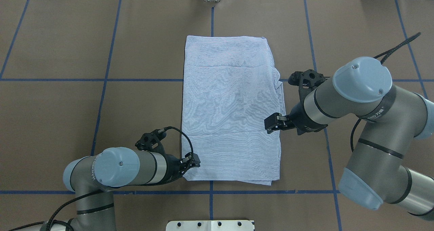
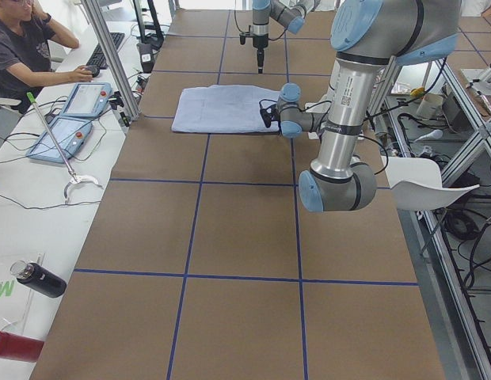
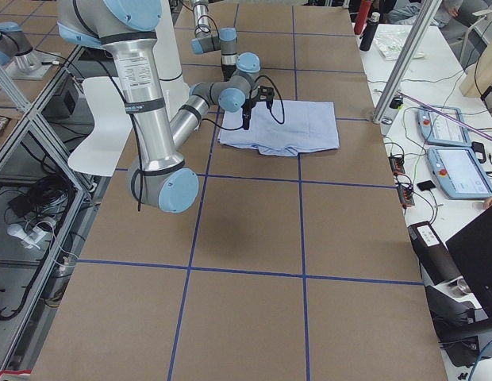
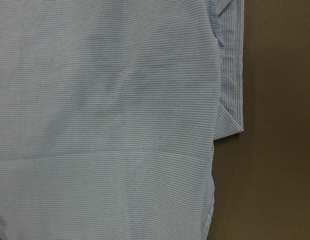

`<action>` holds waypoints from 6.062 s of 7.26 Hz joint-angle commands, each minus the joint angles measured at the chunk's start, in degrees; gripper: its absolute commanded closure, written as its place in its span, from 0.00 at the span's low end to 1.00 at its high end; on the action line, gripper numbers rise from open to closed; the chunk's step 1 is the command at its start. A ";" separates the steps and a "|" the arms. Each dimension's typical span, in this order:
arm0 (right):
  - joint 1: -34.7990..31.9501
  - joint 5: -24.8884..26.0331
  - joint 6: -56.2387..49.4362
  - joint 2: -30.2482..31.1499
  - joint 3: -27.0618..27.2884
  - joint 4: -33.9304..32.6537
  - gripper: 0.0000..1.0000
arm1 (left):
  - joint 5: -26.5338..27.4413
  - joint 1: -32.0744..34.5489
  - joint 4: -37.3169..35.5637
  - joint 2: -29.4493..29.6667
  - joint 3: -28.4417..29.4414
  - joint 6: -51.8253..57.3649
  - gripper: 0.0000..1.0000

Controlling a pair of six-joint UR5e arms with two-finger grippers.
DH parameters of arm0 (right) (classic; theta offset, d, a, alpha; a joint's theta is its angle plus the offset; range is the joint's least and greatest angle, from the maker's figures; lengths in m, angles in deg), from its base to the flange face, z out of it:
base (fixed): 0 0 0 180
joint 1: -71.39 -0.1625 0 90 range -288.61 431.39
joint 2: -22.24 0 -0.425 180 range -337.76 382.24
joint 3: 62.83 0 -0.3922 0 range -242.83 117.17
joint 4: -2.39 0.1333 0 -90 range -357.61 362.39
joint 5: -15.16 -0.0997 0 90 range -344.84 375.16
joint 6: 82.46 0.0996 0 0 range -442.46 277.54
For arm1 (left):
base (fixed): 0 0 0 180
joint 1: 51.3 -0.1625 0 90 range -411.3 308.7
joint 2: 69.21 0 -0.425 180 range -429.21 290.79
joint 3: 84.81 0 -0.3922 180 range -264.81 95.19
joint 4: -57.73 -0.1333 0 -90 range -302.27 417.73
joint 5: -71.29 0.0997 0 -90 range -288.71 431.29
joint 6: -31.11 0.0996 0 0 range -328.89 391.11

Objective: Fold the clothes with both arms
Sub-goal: 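Move the right gripper to the near end corner beside the left gripper, then grasp the near end corners of the shirt with both grippers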

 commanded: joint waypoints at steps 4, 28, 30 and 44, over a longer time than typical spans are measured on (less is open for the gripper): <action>-0.01 0.00 0.00 0.02 0.03 0.00 0.00 | 0.00 -0.02 0.00 -0.10 -0.10 0.09 0.65; 17.57 12.13 38.41 -4.02 -8.76 -6.50 0.00 | -0.70 -0.90 -1.85 1.30 -0.89 0.18 1.00; 17.57 12.13 38.41 -4.02 -8.85 -6.59 0.03 | -0.70 -0.90 -1.85 1.30 -0.98 0.18 1.00; 17.74 11.34 38.41 -3.49 -8.32 -6.59 0.06 | -0.61 -0.82 -1.85 1.30 -1.15 0.18 1.00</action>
